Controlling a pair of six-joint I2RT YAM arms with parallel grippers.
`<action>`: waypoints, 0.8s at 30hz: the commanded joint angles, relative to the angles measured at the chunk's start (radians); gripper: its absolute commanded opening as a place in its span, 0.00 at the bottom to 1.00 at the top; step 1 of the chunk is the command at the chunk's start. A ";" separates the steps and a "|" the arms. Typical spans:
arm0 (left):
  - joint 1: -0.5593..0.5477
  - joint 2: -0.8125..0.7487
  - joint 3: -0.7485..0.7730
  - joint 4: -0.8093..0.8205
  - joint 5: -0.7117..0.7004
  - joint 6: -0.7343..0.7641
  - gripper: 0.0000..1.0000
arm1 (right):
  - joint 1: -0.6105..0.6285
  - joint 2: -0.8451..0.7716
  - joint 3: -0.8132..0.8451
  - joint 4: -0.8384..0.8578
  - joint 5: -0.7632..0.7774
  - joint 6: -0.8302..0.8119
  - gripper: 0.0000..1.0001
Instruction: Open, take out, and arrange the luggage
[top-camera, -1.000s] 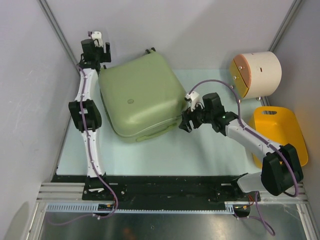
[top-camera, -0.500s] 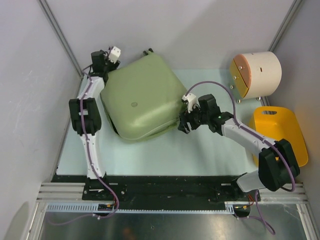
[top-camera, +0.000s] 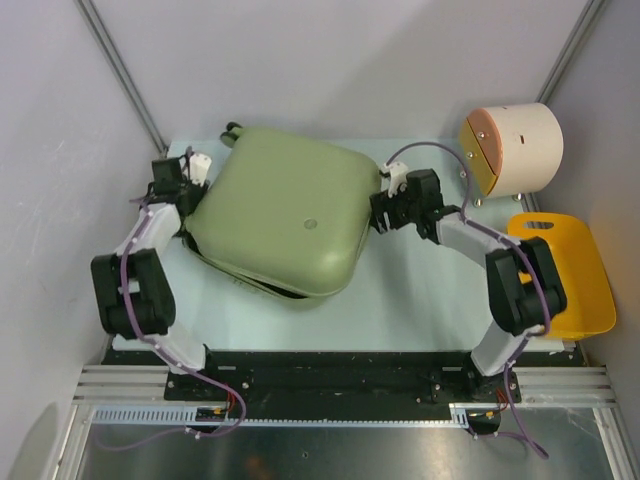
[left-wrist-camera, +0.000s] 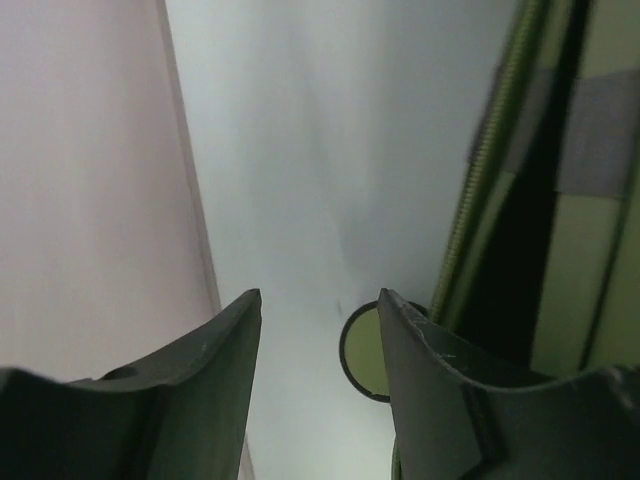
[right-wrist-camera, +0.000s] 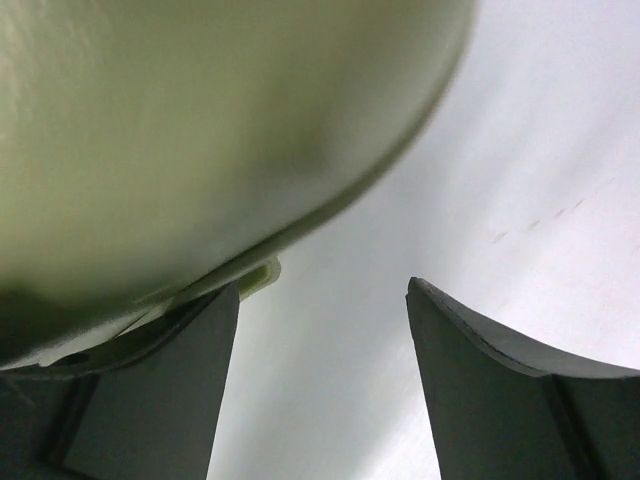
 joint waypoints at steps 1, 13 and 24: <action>-0.087 -0.224 -0.167 -0.258 0.331 -0.190 0.57 | 0.048 0.193 0.215 0.340 -0.033 -0.005 0.73; -0.113 -0.586 -0.288 -0.329 0.503 -0.305 0.83 | 0.023 0.519 0.826 0.291 -0.055 0.034 0.76; -0.031 -0.516 -0.059 -0.331 0.546 -0.291 0.89 | -0.101 -0.062 0.280 -0.186 -0.076 0.213 0.76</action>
